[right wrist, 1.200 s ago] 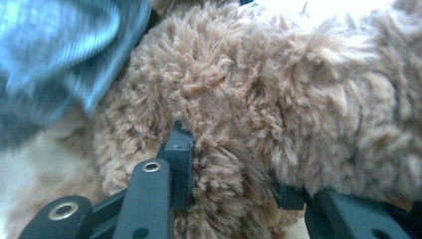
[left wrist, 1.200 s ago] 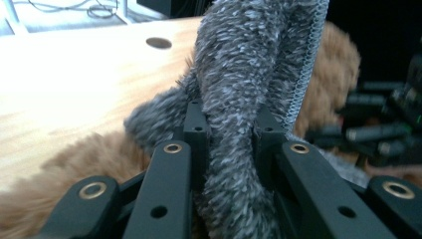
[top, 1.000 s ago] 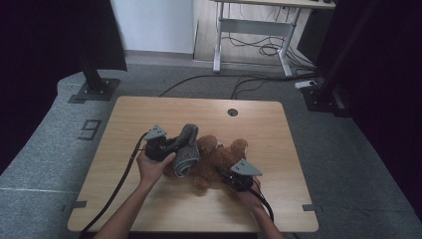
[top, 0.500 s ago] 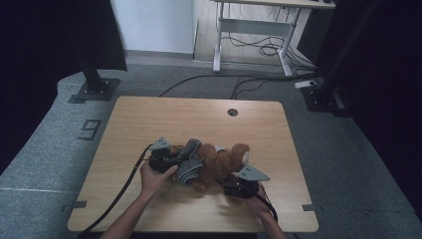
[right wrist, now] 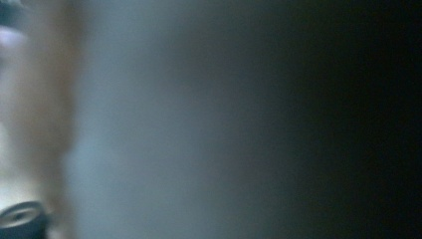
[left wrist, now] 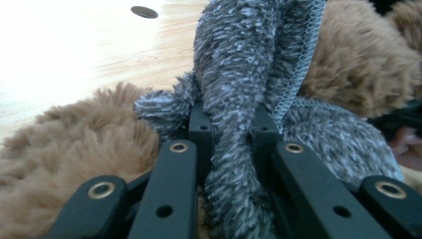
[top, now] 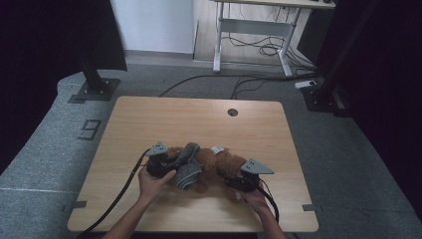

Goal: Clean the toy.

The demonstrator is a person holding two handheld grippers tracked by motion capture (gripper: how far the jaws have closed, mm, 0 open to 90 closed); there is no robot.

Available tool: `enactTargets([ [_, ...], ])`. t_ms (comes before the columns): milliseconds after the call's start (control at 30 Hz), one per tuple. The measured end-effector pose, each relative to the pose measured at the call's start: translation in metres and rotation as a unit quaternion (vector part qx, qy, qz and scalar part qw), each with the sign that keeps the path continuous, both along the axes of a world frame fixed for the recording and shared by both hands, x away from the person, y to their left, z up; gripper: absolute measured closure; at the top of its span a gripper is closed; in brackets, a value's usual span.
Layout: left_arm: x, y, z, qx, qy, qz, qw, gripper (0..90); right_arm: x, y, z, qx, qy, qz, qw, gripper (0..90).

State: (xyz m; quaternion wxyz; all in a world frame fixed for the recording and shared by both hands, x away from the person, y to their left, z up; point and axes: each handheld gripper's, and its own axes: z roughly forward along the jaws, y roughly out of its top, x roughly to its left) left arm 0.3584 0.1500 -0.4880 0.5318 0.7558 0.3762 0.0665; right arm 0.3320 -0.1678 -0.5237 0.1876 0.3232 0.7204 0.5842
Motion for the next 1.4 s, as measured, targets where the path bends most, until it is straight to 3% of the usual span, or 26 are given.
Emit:
enactTargets([
  [100, -0.001, 0.001, 0.01, -0.015, 0.003, -0.004, 0.9999, 76.6, -0.004, 0.002, 0.0, -0.013, -0.007, -0.008, 0.9999, 54.5],
  [233, -0.004, -0.006, 0.034, -0.018, -0.012, -0.017, 0.9996, 75.9, -0.004, -0.001, -0.003, -0.014, 0.0, -0.022, 0.9997, 54.6],
  [433, -0.01, -0.038, 0.069, -0.02, -0.054, -0.049, 0.9972, 75.6, -0.001, -0.002, -0.004, -0.003, 0.007, -0.029, 0.9995, 52.5],
  [533, -0.008, -0.061, 0.079, -0.012, -0.061, -0.066, 0.9959, 75.6, 0.0, -0.003, -0.004, -0.001, 0.011, -0.03, 0.9995, 52.9],
  [700, 0.001, -0.101, 0.079, 0.012, -0.054, -0.087, 0.9946, 75.1, 0.0, -0.001, -0.004, -0.006, 0.012, -0.032, 0.9994, 55.1],
  [800, 0.013, -0.121, 0.062, 0.056, -0.027, -0.084, 0.9945, 75.1, -0.001, 0.0, -0.004, -0.014, 0.004, -0.034, 0.9993, 56.1],
  [867, 0.019, -0.127, 0.047, 0.085, -0.013, -0.083, 0.9928, 75.7, -0.002, 0.001, -0.003, -0.023, 0.0, -0.042, 0.9988, 57.4],
  [967, 0.017, -0.125, 0.042, 0.097, -0.02, -0.077, 0.9921, 76.5, -0.001, 0.001, -0.006, -0.035, 0.004, -0.055, 0.9979, 59.2],
  [1100, 0.013, -0.117, 0.044, 0.127, -0.039, -0.064, 0.9891, 76.8, -0.002, 0.002, -0.005, -0.036, 0.004, -0.059, 0.9976, 60.3],
  [1167, 0.014, -0.106, 0.042, 0.125, -0.035, -0.056, 0.99, 76.8, -0.002, 0.001, -0.005, -0.035, 0.005, -0.06, 0.9976, 60.9],
  [1267, 0.017, -0.083, 0.041, 0.105, -0.023, -0.042, 0.9934, 77.0, -0.003, 0.001, -0.005, -0.035, 0.004, -0.059, 0.9976, 61.5],
  [1400, 0.016, -0.049, 0.041, 0.09, -0.025, -0.012, 0.9956, 77.1, -0.001, 0.0, -0.006, -0.033, 0.006, -0.058, 0.9977, 61.9],
])
